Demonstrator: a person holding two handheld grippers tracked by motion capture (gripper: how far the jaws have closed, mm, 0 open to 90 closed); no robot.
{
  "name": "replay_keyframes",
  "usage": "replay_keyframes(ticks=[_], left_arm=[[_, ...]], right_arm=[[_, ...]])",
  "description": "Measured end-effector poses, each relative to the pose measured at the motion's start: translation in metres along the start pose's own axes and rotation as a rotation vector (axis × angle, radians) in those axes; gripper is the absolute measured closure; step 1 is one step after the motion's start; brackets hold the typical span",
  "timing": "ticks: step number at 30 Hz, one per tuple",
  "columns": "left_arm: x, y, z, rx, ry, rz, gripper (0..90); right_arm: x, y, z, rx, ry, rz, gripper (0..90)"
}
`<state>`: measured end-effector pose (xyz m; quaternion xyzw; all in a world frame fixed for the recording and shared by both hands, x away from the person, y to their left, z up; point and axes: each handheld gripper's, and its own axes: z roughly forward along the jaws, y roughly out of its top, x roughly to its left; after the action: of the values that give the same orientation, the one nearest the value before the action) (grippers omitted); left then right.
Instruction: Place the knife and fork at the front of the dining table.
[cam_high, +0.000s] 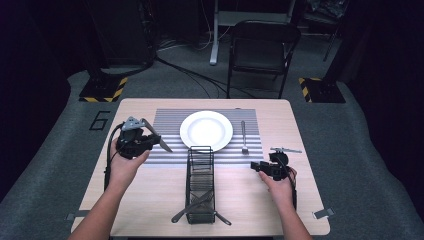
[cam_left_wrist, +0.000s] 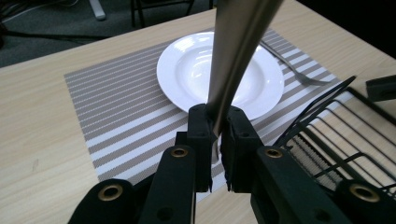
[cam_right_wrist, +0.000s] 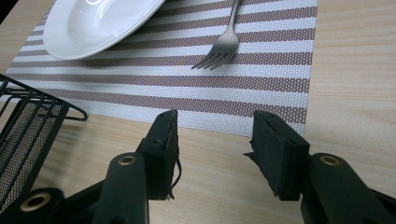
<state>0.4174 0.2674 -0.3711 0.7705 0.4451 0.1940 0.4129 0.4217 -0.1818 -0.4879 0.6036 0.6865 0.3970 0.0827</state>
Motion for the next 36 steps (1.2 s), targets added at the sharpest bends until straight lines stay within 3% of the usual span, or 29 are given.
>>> replay_keyframes(ticks=[7, 20, 36], left_arm=[[0.012, -0.015, 0.01, 0.024, 0.027, -0.014, 82.1], [0.026, -0.038, 0.019, 0.056, 0.038, -0.045, 82.1], [0.027, -0.039, 0.025, 0.041, 0.055, -0.063, 82.0]], right_arm=[[0.002, 0.0, 0.0, -0.001, 0.0, 0.001, 50.8], [0.001, 0.0, 0.0, -0.001, 0.001, 0.005, 50.8], [0.0, -0.001, 0.0, -0.002, -0.002, 0.004, 50.8]])
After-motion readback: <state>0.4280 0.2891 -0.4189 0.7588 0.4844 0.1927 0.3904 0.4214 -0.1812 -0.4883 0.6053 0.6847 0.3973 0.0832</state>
